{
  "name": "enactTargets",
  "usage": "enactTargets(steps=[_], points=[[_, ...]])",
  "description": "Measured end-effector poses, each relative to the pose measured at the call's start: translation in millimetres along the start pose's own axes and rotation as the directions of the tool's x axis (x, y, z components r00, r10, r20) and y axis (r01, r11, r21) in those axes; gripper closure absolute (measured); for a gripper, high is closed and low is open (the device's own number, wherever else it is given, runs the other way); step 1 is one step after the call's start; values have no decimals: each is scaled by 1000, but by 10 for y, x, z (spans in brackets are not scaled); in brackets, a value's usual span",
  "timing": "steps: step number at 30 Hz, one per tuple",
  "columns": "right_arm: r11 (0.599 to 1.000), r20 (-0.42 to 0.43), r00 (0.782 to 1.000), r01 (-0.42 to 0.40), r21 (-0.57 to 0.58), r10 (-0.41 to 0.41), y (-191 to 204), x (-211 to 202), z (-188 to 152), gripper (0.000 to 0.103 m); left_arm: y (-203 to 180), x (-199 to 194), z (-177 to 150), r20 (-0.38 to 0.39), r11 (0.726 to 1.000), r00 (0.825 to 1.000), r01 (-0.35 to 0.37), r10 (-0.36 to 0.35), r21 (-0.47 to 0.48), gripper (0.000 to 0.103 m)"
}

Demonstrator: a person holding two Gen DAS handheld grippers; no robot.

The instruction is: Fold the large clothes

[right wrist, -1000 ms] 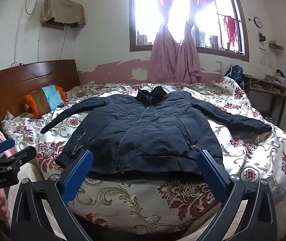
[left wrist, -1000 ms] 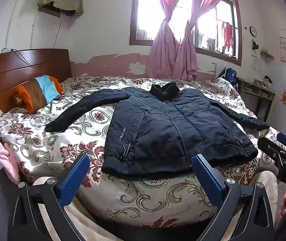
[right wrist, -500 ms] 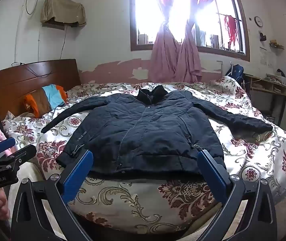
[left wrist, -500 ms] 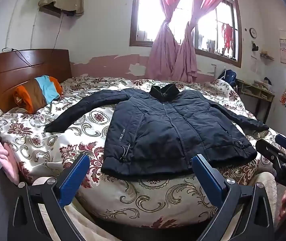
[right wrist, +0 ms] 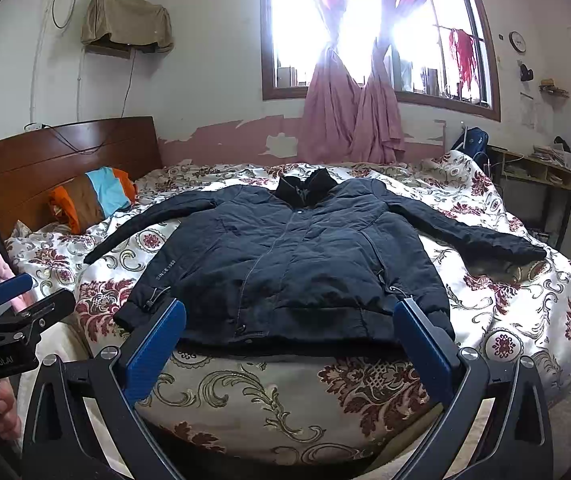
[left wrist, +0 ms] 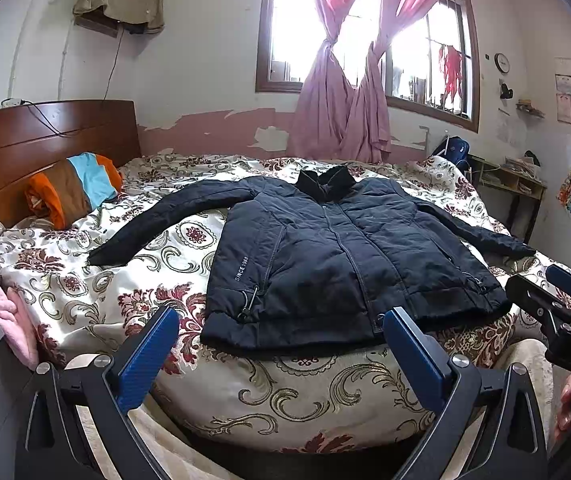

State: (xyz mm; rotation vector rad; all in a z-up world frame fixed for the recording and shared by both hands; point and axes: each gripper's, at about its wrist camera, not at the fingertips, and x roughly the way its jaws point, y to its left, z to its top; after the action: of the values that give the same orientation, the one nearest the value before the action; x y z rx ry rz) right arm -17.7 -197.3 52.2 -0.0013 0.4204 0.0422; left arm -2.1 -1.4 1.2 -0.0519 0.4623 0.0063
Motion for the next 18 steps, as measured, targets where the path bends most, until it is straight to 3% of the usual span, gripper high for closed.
enactTargets(steps=[18], points=[[1000,-3,1000,-1,2,1,-1,2,-5,1,-1,-4,8,3,1000,1000,-1,1,4,0]])
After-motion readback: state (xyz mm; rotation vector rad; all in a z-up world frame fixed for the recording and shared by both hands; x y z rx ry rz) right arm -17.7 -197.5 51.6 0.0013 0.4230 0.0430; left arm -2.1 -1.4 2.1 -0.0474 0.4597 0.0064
